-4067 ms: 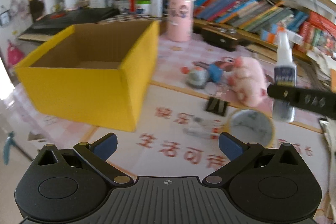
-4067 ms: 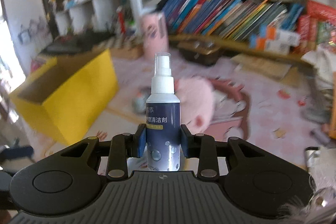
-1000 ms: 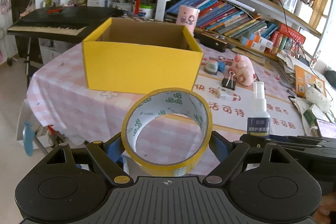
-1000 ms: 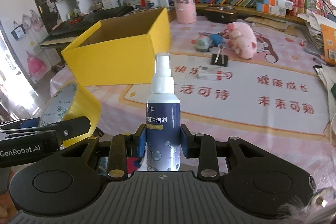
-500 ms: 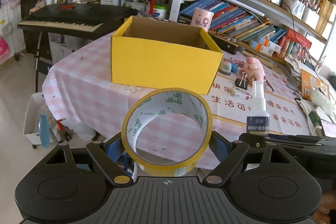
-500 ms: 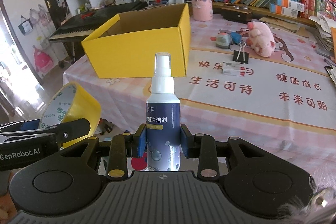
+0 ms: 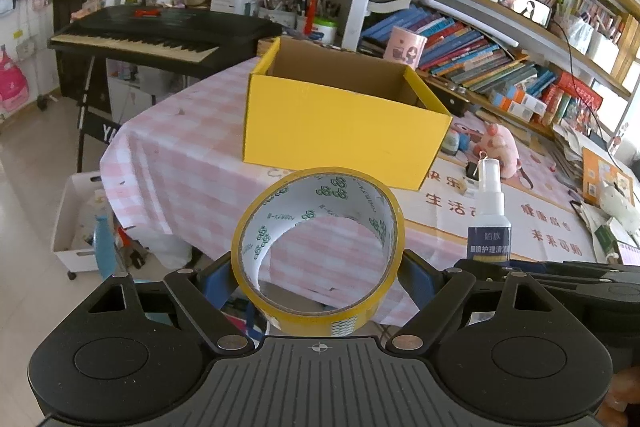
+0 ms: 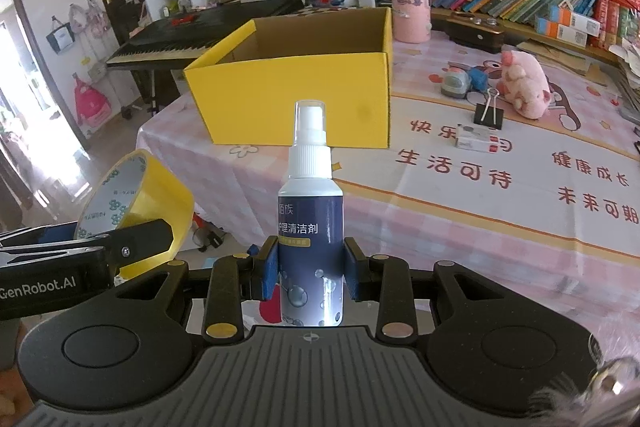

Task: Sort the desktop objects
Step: 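Carry the tape roll and spray bottle toward the yellow box with both tools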

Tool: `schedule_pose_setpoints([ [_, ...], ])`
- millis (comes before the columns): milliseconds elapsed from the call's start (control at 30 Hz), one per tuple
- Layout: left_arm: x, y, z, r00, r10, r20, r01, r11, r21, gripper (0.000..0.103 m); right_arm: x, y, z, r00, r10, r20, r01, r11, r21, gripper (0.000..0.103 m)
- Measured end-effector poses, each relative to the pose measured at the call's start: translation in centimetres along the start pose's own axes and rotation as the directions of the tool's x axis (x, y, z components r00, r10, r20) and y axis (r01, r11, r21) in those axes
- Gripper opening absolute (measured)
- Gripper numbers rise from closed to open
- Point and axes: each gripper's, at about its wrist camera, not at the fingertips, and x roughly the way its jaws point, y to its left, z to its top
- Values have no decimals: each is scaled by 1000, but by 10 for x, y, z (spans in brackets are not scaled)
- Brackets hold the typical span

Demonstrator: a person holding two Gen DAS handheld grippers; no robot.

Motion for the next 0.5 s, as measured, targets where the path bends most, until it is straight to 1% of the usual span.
schedule_pose_setpoints([
  [500,3,13,3,1000,1,3,-1,1000,-27,86,13,14,8,1000,14,-24,-15,999,-41,30],
])
